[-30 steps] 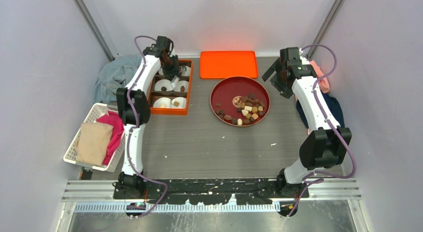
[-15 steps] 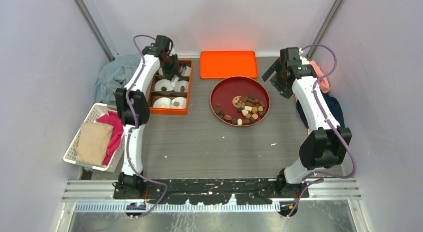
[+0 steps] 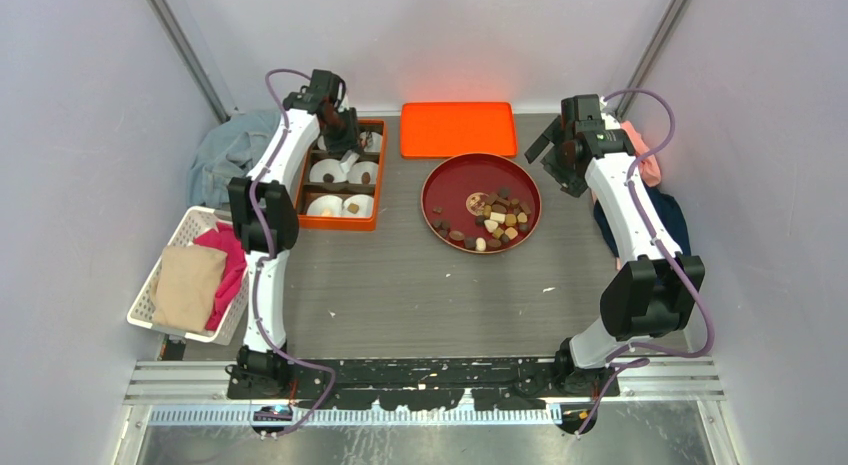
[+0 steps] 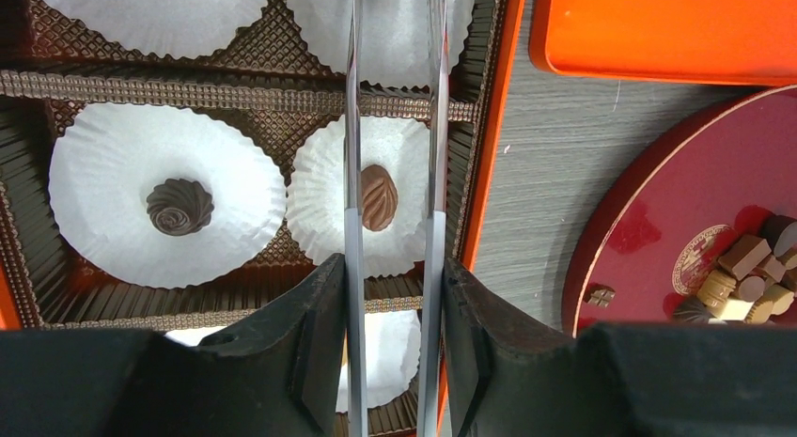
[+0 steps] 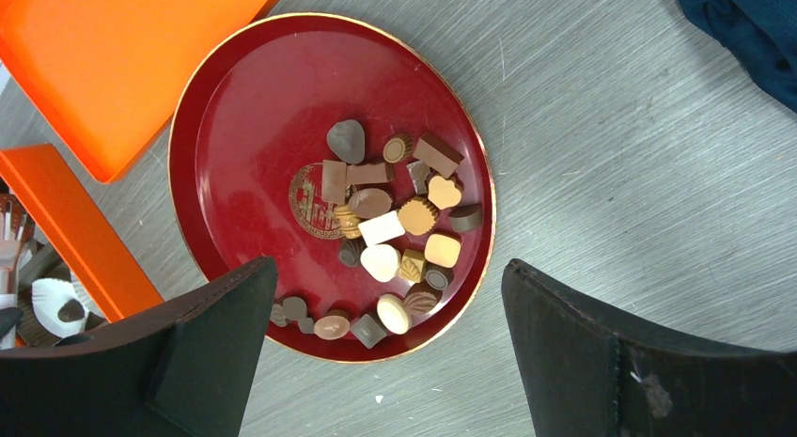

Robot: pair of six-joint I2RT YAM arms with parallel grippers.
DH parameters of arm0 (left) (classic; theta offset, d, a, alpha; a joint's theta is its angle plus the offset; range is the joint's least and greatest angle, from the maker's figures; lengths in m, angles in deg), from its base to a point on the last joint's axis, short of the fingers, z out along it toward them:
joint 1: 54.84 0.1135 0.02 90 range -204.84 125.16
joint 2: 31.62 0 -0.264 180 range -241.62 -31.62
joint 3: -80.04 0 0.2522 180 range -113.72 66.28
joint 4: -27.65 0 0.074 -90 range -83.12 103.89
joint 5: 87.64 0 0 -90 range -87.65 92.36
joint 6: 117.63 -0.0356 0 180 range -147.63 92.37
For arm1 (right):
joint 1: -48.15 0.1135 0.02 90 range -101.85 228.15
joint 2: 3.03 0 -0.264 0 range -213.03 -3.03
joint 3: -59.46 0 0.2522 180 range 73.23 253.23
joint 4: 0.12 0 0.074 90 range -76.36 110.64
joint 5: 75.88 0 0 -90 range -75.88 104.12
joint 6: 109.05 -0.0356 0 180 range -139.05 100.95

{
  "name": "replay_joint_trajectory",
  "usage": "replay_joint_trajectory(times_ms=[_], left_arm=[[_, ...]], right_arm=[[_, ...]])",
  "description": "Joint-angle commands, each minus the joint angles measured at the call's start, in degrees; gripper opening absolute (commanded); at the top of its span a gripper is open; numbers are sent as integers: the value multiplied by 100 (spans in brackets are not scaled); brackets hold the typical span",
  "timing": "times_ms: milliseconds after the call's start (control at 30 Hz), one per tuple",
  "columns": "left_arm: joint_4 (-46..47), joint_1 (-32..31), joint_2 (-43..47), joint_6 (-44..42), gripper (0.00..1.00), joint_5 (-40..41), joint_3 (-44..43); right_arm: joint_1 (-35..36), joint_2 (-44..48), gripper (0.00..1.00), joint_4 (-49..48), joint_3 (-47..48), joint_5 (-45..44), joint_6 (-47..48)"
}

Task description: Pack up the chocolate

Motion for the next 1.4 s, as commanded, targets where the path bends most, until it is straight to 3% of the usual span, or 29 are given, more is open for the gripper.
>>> replay_joint_trajectory(times_ms=[0, 467, 733, 933, 1167, 1367], left_arm=[[84, 41, 516, 24, 39, -69, -71], [-102, 41, 951, -239, 39, 279, -240], [-32, -104, 1410, -427, 36, -68, -243], [41, -776, 1839, -1040, 32, -279, 182], [415, -1938, 2400, -2133, 30, 179, 1266], [529, -2187, 2531, -2081, 28, -207, 1805]], right_arm=[[-9, 234, 95, -119, 89, 16, -21], [-9, 294, 94, -119, 56, 31, -38], [-11, 374, 94, -136, -19, 3, -58], [-10, 427, 94, -132, -60, -55, -59], [-8, 523, 94, -150, -167, -61, -93], [-5, 609, 94, -163, -254, -57, -111]])
